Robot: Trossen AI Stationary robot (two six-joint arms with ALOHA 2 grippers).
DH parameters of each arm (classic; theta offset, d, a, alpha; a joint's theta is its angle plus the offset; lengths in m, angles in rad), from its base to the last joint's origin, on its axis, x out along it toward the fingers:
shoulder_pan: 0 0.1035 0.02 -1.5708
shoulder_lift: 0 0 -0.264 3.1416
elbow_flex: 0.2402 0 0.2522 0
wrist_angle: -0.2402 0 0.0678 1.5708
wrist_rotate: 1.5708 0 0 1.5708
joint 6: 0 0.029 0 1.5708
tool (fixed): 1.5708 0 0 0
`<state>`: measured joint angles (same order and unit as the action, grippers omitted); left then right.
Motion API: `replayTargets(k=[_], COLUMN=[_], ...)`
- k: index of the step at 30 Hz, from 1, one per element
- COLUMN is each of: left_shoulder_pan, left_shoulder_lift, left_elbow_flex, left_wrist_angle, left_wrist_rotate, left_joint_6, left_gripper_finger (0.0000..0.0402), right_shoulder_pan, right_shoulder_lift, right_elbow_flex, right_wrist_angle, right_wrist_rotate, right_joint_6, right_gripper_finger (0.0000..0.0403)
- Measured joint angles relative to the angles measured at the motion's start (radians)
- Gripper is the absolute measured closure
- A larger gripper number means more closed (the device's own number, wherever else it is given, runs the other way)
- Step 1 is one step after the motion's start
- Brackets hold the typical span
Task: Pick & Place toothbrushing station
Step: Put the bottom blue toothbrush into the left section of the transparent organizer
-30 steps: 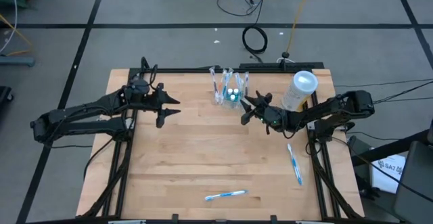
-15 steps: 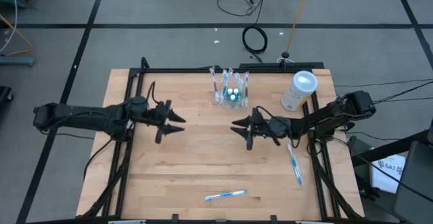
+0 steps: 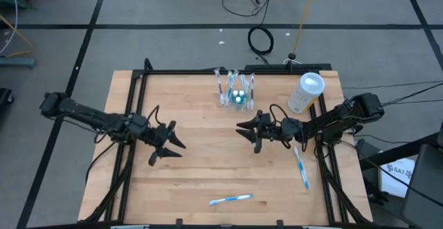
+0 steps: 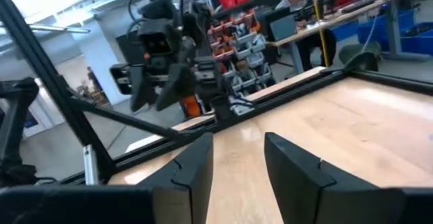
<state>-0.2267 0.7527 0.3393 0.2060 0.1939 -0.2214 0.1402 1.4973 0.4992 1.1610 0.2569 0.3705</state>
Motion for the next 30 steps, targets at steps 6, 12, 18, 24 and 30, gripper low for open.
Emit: replayTargets(k=[6,12,18,24,30], left_shoulder_pan=[-0.089,-0.102,-0.101,-0.101,-0.101], left_shoulder_lift=[0.0,0.0,0.0,0.0,0.0], left_elbow_flex=[0.0,0.0,0.0,0.0,0.0], left_wrist_angle=[-0.013,-0.015,-0.015,-0.015,-0.014], left_wrist_rotate=[-0.191,-0.325,-0.435,-0.458,-0.458], left_joint_6=[0.043,0.063,0.071,0.062,0.061], left_gripper_finger=[0.022,0.022,0.022,0.022,0.022], right_shoulder_pan=[0.066,0.194,0.314,0.375,0.415], right_shoulder_lift=[0.022,0.022,0.035,0.112,0.295], right_elbow_flex=[0.054,0.25,0.398,0.396,0.436], right_wrist_angle=[0.03,-0.19,-0.579,-0.591,-0.555], right_wrist_rotate=[-0.162,-0.259,-0.113,-0.071,-0.075], right_joint_6=[-0.102,-0.269,-0.35,-0.232,-0.197], right_gripper_finger=[0.0277,0.0277,0.0264,0.0226,0.0205])
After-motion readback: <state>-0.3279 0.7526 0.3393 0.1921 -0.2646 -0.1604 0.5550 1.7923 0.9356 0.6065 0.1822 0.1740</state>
